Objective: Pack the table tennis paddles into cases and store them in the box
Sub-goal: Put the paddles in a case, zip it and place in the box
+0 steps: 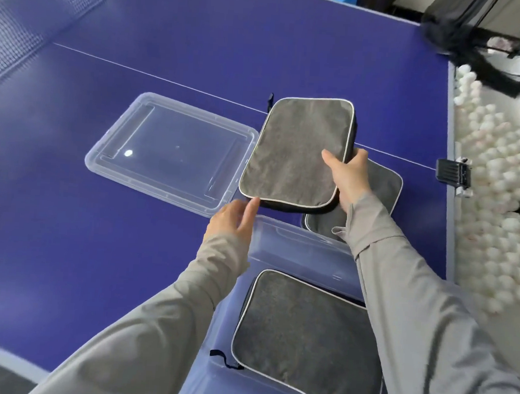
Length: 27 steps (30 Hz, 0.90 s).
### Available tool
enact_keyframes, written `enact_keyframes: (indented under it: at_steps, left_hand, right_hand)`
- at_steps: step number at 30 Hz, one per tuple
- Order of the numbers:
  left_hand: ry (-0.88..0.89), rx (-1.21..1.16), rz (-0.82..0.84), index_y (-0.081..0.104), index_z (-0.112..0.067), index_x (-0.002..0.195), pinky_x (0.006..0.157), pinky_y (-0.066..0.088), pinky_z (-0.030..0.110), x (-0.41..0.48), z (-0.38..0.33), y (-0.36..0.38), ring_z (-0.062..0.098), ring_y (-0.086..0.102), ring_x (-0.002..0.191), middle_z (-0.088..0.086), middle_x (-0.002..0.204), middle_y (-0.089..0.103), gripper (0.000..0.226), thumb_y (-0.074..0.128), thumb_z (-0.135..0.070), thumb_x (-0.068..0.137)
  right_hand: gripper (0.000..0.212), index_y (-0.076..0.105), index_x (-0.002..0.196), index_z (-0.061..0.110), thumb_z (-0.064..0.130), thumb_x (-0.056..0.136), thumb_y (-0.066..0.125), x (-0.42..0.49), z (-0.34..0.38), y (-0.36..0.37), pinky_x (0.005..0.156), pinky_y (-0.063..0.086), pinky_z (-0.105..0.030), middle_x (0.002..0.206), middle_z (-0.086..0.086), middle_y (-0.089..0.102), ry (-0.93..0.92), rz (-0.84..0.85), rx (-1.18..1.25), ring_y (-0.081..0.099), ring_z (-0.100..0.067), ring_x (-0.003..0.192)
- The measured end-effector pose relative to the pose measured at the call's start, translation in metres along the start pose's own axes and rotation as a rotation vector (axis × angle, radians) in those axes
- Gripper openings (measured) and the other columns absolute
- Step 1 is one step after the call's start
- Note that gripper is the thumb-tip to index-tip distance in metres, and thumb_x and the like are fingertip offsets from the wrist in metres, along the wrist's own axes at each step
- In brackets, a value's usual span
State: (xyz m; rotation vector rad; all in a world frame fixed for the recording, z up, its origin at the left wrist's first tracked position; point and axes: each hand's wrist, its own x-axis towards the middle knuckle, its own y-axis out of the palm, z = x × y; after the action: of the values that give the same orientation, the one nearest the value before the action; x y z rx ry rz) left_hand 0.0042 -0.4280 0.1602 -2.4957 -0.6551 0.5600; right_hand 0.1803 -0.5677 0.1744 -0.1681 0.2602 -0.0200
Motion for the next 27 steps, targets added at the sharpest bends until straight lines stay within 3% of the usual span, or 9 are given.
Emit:
enact_keyframes:
  at_steps: [3,6,8,11,13,16,21,24,27]
  left_hand:
    - [-0.222,-0.491,-0.123,0.059,-0.021,0.084,0.061,0.042,0.028,0.002,0.005,-0.024,0.02,0.06,0.078,0.0,0.089,0.064,0.036,0.039,-0.049,0.095]
    - [-0.291,-0.669,0.018,0.055,-0.013,0.109,0.059,0.043,0.027,0.025,0.012,-0.072,0.012,0.058,0.072,0.002,0.102,0.06,0.042,0.034,-0.047,0.098]
    - [-0.313,-0.705,0.166,0.05,-0.013,0.124,0.059,0.045,0.027,0.044,0.017,-0.11,0.011,0.058,0.068,0.002,0.094,0.058,0.052,0.031,-0.052,0.096]
    - [-0.233,-0.793,0.365,0.051,-0.017,0.118,0.073,0.056,0.029,0.064,0.036,-0.168,0.012,0.066,0.074,0.003,0.096,0.061,0.049,0.036,-0.056,0.092]
    - [-0.135,-0.85,0.341,0.058,-0.015,0.114,0.072,0.058,0.033,0.07,0.057,-0.208,0.017,0.069,0.084,0.003,0.099,0.07,0.048,0.053,-0.052,0.083]
    - [-0.029,-0.814,0.286,0.062,-0.018,0.112,0.064,0.056,0.025,0.072,0.099,-0.268,0.018,0.071,0.084,0.001,0.095,0.074,0.037,0.07,-0.034,0.079]
    - [0.129,-0.582,0.225,0.062,-0.027,0.095,0.064,0.054,0.02,0.081,0.17,-0.364,0.01,0.069,0.077,-0.006,0.085,0.073,0.034,0.08,-0.027,0.066]
    - [0.227,-0.283,0.222,0.057,-0.034,0.09,0.073,0.05,0.019,0.087,0.208,-0.405,0.009,0.064,0.077,-0.009,0.082,0.067,0.038,0.082,-0.031,0.062]
    - [0.294,-0.05,0.297,0.048,-0.055,0.084,0.065,0.04,0.003,0.089,0.234,-0.431,-0.006,0.06,0.076,-0.026,0.078,0.064,0.045,0.083,-0.033,0.067]
  right_hand:
    - [0.043,0.039,0.112,0.018,0.022,0.083,0.071,-0.036,0.023,-0.001,0.087,0.05,-0.028,0.115,-0.004,0.06,-0.089,0.034,0.053,0.062,-0.016,0.098]
    - [0.04,0.044,0.108,0.027,0.029,0.081,0.073,-0.082,0.039,0.01,0.086,0.052,-0.026,0.106,0.01,0.064,-0.161,0.088,0.03,0.064,-0.005,0.096]
    - [0.041,0.047,0.111,0.025,0.026,0.08,0.074,-0.113,0.043,0.031,0.082,0.053,-0.022,0.096,0.018,0.066,-0.189,0.127,0.043,0.065,0.002,0.09]
    - [0.048,0.046,0.119,0.021,0.026,0.08,0.074,-0.158,0.035,0.08,0.086,0.053,-0.029,0.105,0.009,0.068,-0.178,0.177,0.02,0.067,-0.006,0.096]
    - [0.049,0.044,0.12,0.024,0.027,0.08,0.074,-0.187,0.029,0.124,0.082,0.053,-0.021,0.11,0.005,0.068,-0.181,0.205,-0.02,0.066,-0.004,0.095]
    - [0.048,0.042,0.119,0.029,0.028,0.082,0.072,-0.226,0.016,0.194,0.074,0.048,-0.008,0.112,0.007,0.065,-0.21,0.193,-0.085,0.063,0.003,0.093]
    - [0.045,0.044,0.125,0.027,0.027,0.086,0.067,-0.283,-0.005,0.297,0.083,0.043,-0.012,0.114,0.008,0.054,-0.171,0.126,-0.203,0.054,-0.013,0.106]
    - [0.046,0.048,0.131,0.023,0.03,0.088,0.064,-0.305,0.014,0.342,0.093,0.04,-0.025,0.109,0.007,0.047,-0.423,-0.012,-0.381,0.051,-0.016,0.107]
    - [0.034,0.06,0.122,0.018,0.027,0.089,0.061,-0.312,0.047,0.379,0.093,0.041,-0.023,0.1,0.005,0.046,-0.634,0.012,-0.44,0.053,-0.018,0.099]
